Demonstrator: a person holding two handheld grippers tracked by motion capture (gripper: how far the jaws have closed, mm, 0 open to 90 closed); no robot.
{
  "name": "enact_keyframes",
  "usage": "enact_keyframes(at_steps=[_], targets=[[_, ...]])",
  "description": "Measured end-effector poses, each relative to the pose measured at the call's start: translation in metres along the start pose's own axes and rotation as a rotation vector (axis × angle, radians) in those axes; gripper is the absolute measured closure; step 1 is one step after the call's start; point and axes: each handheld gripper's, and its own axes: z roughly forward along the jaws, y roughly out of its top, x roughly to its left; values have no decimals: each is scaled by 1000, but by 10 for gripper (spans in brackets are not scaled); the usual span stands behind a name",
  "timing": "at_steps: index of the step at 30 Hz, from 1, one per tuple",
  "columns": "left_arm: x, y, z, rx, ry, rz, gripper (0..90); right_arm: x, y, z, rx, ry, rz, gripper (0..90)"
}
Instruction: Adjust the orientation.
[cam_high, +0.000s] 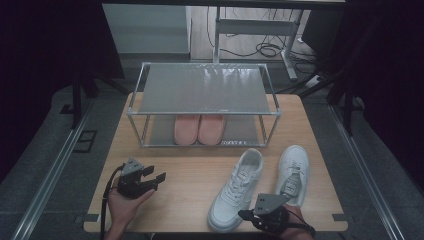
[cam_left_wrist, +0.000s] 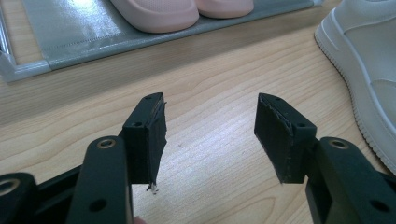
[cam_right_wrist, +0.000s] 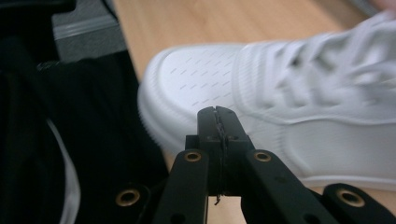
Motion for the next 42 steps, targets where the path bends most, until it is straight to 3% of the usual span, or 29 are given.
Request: enact_keyframes(at_steps=[10, 19, 28, 42], targets=[[-1, 0, 2, 9, -4, -2, 440, 9, -13, 13, 58, 78, -26, 899], [0, 0, 4, 20, -2, 0, 440, 3, -14, 25, 75, 105, -29, 900], [-1, 0, 7, 35, 0, 3, 440, -4, -2, 39, 63, 110, -27, 900], [1, -3, 8, 38, 0, -13, 440, -20, 24, 71, 30, 81, 22, 900]])
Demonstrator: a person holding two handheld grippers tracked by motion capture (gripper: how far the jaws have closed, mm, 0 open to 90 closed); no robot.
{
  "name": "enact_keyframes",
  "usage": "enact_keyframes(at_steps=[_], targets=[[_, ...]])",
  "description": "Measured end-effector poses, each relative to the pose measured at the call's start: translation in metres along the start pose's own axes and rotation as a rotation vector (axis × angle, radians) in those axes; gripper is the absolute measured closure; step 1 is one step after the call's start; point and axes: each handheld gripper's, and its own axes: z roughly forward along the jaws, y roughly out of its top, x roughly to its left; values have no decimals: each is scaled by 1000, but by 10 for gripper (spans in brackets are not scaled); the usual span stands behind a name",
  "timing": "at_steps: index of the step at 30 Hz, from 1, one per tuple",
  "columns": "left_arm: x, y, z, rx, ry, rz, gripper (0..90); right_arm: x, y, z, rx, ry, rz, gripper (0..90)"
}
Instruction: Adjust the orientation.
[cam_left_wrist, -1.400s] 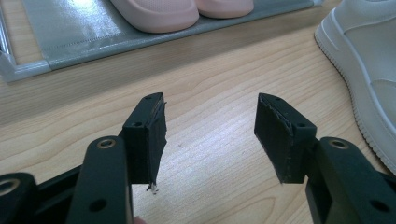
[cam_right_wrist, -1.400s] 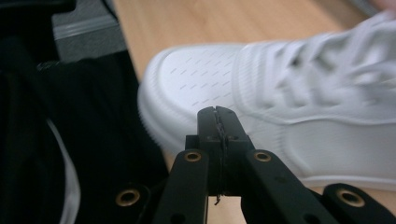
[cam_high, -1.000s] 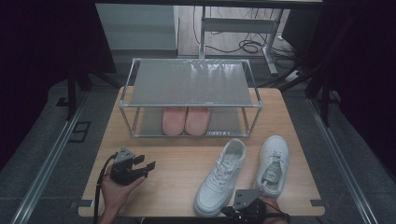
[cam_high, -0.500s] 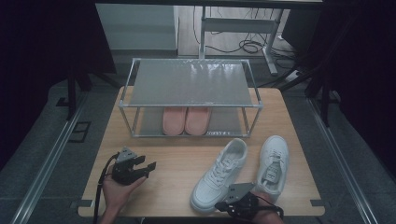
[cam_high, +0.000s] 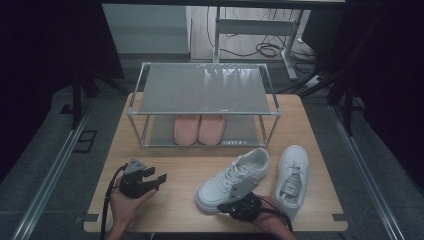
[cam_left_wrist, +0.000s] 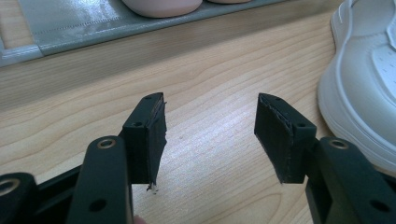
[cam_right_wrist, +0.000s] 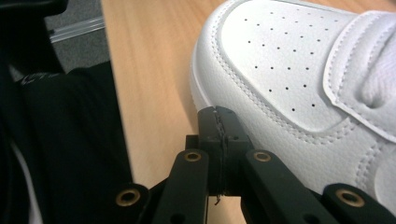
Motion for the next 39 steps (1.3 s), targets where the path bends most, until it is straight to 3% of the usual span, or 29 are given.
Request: enact_keyframes(at_steps=[11, 16, 20, 26, 29, 32, 35, 39], targets=[[0, -1, 1, 4, 2, 3, 440, -19, 18, 17, -24, -28, 38, 899], [0, -1, 1, 5, 1, 5, 440, -22, 20, 20, -31, -32, 47, 899], [-1, -1, 1, 6, -2, 5, 440, -19, 20, 14, -34, -72, 34, 896], [-1, 0, 1, 5, -1, 6, 440, -17, 23, -31, -112, -152, 57, 896], [-2, 0, 1, 5, -2, 7, 440, -20, 23, -69, -160, -218, 70, 891], [-3, 0, 0, 1, -2, 10, 440, -33, 15, -100, -192, -277, 104, 891], [-4, 0, 1, 2, -3, 12, 440, -53, 0, -128, -220, -338, 175, 892], [-5, 1, 3, 9, -4, 13, 440, -77, -19, -145, -218, -384, 257, 892]])
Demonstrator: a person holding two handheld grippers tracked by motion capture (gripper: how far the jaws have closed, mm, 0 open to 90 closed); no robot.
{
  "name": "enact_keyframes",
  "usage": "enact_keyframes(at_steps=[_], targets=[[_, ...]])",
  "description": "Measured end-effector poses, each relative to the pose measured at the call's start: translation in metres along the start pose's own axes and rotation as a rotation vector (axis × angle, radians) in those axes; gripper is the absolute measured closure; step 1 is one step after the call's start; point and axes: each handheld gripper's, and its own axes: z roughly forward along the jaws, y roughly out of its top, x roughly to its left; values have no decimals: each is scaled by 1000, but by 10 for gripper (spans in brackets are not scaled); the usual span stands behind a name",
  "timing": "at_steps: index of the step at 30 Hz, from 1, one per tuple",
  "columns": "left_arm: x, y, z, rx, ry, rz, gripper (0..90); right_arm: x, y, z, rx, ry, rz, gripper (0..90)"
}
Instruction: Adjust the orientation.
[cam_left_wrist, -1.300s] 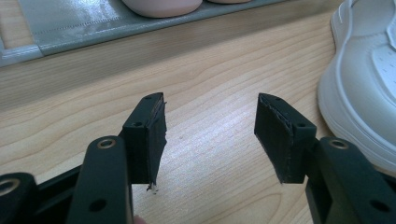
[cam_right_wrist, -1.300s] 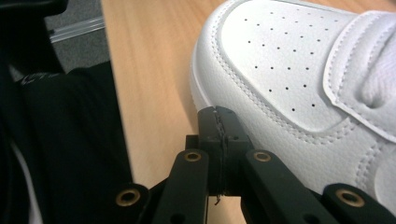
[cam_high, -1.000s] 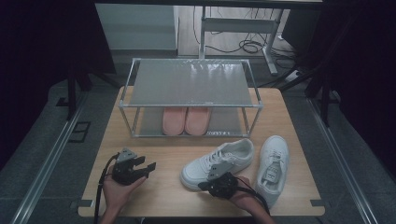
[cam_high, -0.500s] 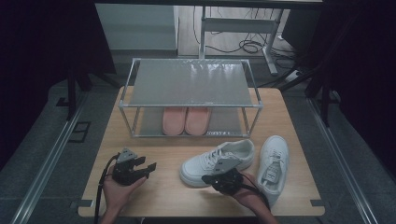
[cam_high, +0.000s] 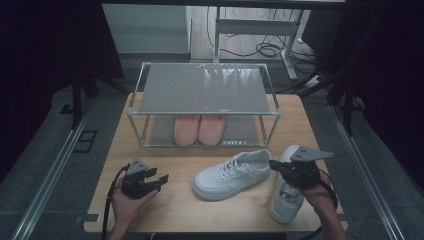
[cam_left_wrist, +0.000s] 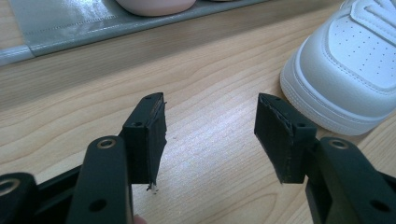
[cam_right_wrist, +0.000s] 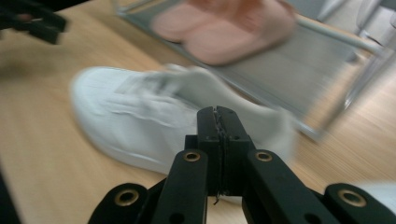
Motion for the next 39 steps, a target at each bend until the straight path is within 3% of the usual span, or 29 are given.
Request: enact_keyframes(at_steps=[1, 5, 13, 24, 39], targets=[[0, 0, 0, 0, 0, 0, 440, -12, -3, 0, 9, -15, 31, 893], [-1, 1, 1, 1, -2, 0, 440, -33, -8, 6, 52, -45, 67, 893], [0, 0, 0, -1, -2, 0, 440, -52, -4, 26, 130, -70, 91, 893], [1, 0, -2, -5, -2, 2, 442, -47, 1, 47, 237, -71, 69, 899], [0, 1, -1, -1, -1, 0, 442, -40, 2, 47, 242, -92, 47, 900]])
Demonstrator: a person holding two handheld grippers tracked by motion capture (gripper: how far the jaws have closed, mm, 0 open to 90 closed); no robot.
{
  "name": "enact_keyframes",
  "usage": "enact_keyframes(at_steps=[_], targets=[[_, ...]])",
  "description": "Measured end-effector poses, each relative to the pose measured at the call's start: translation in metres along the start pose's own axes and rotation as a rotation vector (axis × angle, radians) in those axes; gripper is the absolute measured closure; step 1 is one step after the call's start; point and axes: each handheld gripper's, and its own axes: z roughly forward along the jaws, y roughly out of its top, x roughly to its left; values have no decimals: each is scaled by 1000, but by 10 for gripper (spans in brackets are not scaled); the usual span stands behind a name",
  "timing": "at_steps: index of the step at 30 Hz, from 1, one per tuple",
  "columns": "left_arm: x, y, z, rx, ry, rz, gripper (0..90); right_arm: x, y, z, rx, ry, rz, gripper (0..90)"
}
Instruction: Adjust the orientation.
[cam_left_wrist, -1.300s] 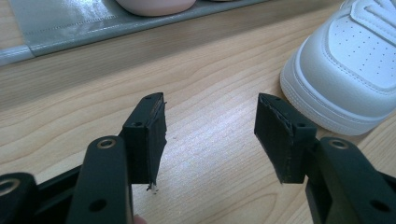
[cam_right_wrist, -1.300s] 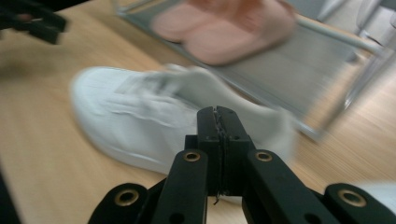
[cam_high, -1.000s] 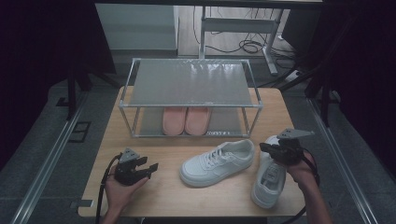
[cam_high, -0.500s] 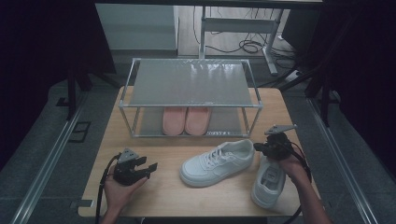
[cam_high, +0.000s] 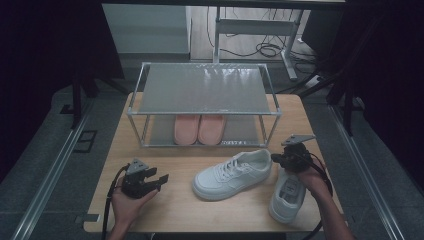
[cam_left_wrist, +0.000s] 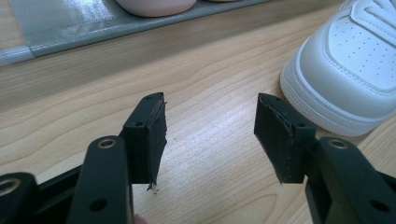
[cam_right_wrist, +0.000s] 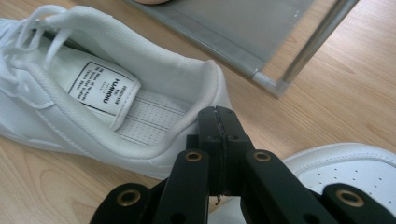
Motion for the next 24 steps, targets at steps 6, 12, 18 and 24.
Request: enact_keyframes(at_steps=[6, 12, 18, 24], targets=[[-1, 0, 1, 3, 0, 2, 442, 3, 0, -3, -2, 6, -10, 900], [-1, 0, 1, 3, 1, 3, 442, 3, 1, -2, 3, 7, -9, 900], [0, 0, 0, 0, -1, 1, 442, -2, 3, 2, 49, -19, 11, 900], [1, 0, -1, -4, 0, -1, 442, -4, 4, 9, 96, -40, 16, 900]])
